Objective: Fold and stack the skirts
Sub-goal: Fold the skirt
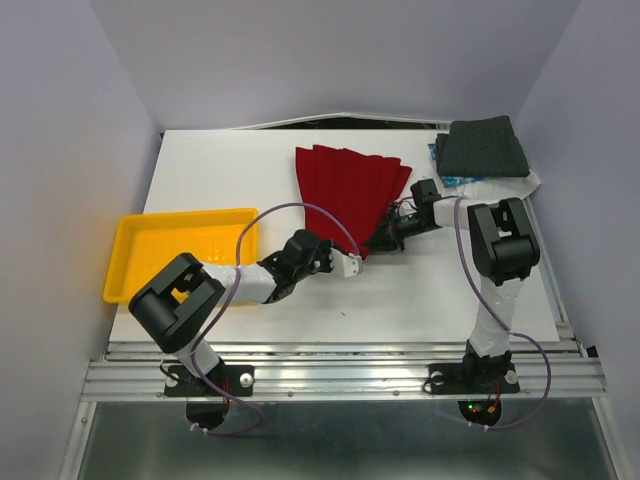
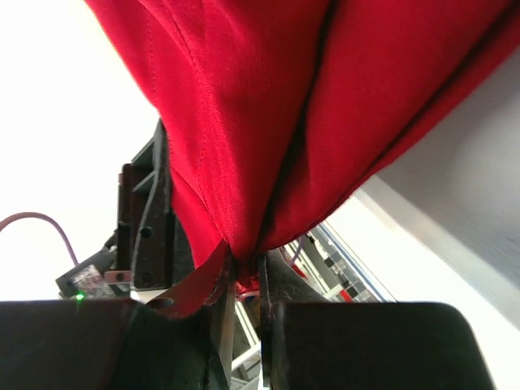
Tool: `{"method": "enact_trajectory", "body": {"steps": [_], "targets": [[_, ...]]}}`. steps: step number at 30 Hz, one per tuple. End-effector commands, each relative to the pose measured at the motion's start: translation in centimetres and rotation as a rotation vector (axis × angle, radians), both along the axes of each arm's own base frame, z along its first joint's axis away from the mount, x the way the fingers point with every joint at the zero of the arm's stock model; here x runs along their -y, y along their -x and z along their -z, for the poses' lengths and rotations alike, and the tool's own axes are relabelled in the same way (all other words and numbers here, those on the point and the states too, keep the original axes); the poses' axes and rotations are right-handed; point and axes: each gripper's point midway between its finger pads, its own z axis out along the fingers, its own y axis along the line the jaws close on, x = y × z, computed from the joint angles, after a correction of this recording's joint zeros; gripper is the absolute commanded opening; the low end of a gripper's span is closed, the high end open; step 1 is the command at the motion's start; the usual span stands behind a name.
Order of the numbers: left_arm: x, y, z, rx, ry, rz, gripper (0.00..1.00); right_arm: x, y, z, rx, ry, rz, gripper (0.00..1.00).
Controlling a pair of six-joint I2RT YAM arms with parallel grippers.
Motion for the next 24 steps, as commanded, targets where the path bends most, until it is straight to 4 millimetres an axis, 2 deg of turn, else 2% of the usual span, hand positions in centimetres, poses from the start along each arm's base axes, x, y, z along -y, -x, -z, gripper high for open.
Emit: {"method": "enact_trajectory", "body": {"steps": [1, 2, 3, 4, 5, 6, 7, 9, 10, 11, 12, 13, 14, 15, 16, 18, 19, 20, 21, 22, 24], "targets": [[0.6, -0.8, -3.9, 0.028, 0.049, -0.027, 0.0, 0.2, 0.2, -2.6, 0.095, -0.052, -0.032, 0.19], [0.8, -0.9, -4.2, 0.023, 0.039, -0.022, 0.0, 0.7, 0.1, -2.6, 0.102, -0.037, -0.03, 0.39], [0.9, 0.1, -3.2, -0.036, 0.006, 0.015, 0.0, 1.2, -0.9, -2.7, 0.187, 0.005, -0.038, 0.47], [1.1, 0.3, -3.6, -0.047, 0.004, 0.025, 0.0, 1.5, -0.7, -2.8, 0.187, 0.031, -0.051, 0.54], [0.4, 1.2, -2.6, -0.103, -0.042, 0.028, 0.0, 2.1, -1.2, -2.9, 0.266, 0.047, -0.082, 0.57], [0.5, 1.9, -2.4, -0.128, -0.051, 0.041, 0.0, 2.2, -2.3, -3.8, 0.339, 0.066, -0.104, 0.6], [0.5, 2.4, -2.7, -0.139, -0.048, 0.051, 0.0, 3.2, -2.1, -3.7, 0.325, 0.115, -0.122, 0.61], [-0.1, 4.0, -2.1, -0.192, -0.081, 0.06, 0.0, 5.1, -2.9, -3.9, 0.434, 0.178, -0.194, 0.62], [0.2, 5.0, -2.7, -0.19, -0.078, 0.08, 0.0, 6.0, -4.1, -4.5, 0.492, 0.227, -0.207, 0.62], [-0.3, 5.9, -2.1, -0.217, -0.103, 0.084, 0.0, 7.5, -4.1, -4.8, 0.514, 0.248, -0.224, 0.63], [0.1, 7.1, -2.5, -0.228, -0.094, 0.102, 0.0, 8.2, -5.0, -5.8, 0.547, 0.263, -0.211, 0.65], [-0.2, 7.3, -2.5, -0.239, -0.094, 0.094, 0.0, 8.7, -5.0, -5.9, 0.569, 0.255, -0.218, 0.65], [0.0, 8.6, -2.1, -0.264, -0.109, 0.116, 0.0, 9.0, -6.2, -7.4, 0.614, 0.247, -0.196, 0.66], [-0.1, 9.4, -1.9, -0.285, -0.121, 0.122, 0.0, 8.8, -6.9, -8.3, 0.639, 0.239, -0.18, 0.67], [0.2, 10.8, -1.8, -0.322, -0.117, 0.131, 0.0, 8.4, -8.7, -9.9, 0.707, 0.221, -0.139, 0.67], [0.4, 12.0, -1.7, -0.358, -0.112, 0.134, 0.0, 6.4, -9.7, -11.9, 0.698, 0.153, -0.065, 0.69], [0.6, 12.5, -1.9, -0.39, -0.086, 0.117, 0.0, 5.1, -10.8, -13.4, 0.784, 0.093, -0.058, 0.69], [0.8, 13.0, -2.2, -0.408, -0.07, 0.114, 0.0, 4.0, -10.8, -14.1, 0.799, 0.06, -0.062, 0.68], [0.9, 13.6, -2.4, -0.438, -0.059, 0.114, 0.0, 1.9, -10.0, -14.7, 0.771, 0.007, -0.077, 0.68], [1.2, 14.0, -2.8, -0.474, -0.024, 0.094, 0.0, 0.6, -10.4, -15.3, 0.828, -0.023, -0.086, 0.68], [1.0, 14.6, -3.0, -0.517, -0.013, 0.084, 0.0, -1.7, -9.5, -14.6, 0.802, -0.064, -0.114, 0.67]]}}
